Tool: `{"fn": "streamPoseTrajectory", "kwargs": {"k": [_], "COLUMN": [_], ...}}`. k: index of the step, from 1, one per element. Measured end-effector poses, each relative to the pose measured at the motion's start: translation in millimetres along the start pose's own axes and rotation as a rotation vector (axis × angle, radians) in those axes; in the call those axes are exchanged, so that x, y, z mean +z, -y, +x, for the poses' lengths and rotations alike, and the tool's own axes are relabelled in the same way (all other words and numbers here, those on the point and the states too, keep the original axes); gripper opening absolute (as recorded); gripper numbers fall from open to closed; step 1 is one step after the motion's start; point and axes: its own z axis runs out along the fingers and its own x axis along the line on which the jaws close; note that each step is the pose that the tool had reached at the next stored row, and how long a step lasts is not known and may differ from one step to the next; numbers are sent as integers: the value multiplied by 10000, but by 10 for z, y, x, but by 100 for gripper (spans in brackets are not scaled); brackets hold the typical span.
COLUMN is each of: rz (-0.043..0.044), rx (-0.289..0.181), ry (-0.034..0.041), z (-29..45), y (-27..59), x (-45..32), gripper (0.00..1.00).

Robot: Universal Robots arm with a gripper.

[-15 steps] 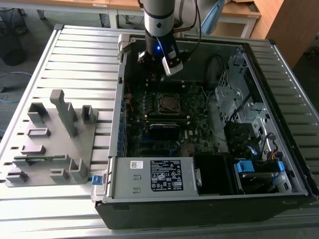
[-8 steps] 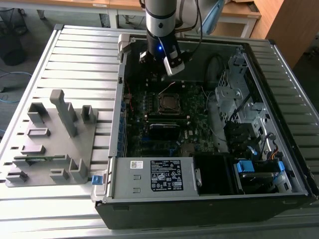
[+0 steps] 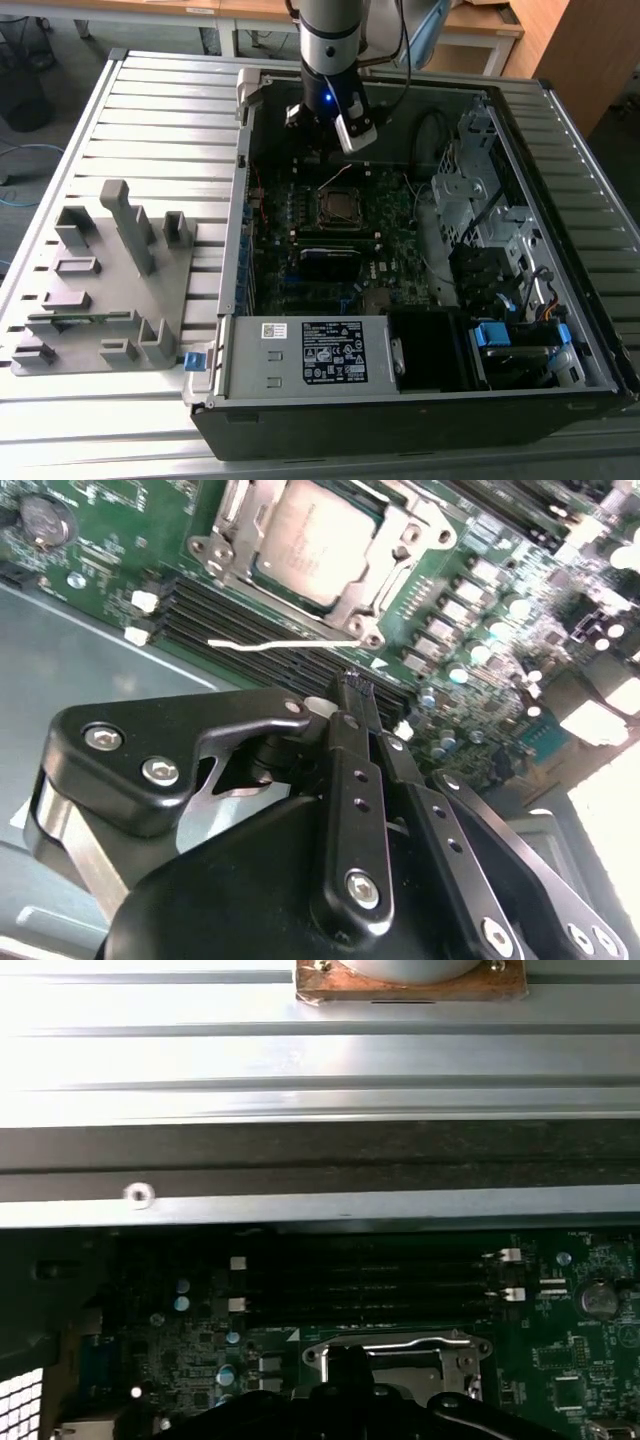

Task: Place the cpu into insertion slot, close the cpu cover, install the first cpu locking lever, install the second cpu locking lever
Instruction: 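Install the first cpu locking lever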

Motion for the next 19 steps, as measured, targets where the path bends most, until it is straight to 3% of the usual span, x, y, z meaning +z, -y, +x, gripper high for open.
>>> {"fn": "streamPoseTrajectory", "kwargs": {"k": [5,11,19], "rz": [-2,-396,-470], "rx": [1,29,33], "ry": [-7,-26,-30], "z": [-109,-125,-164], "y": [-3,-2,1], "x": [18,34,63], "gripper": [11,11,11]}}
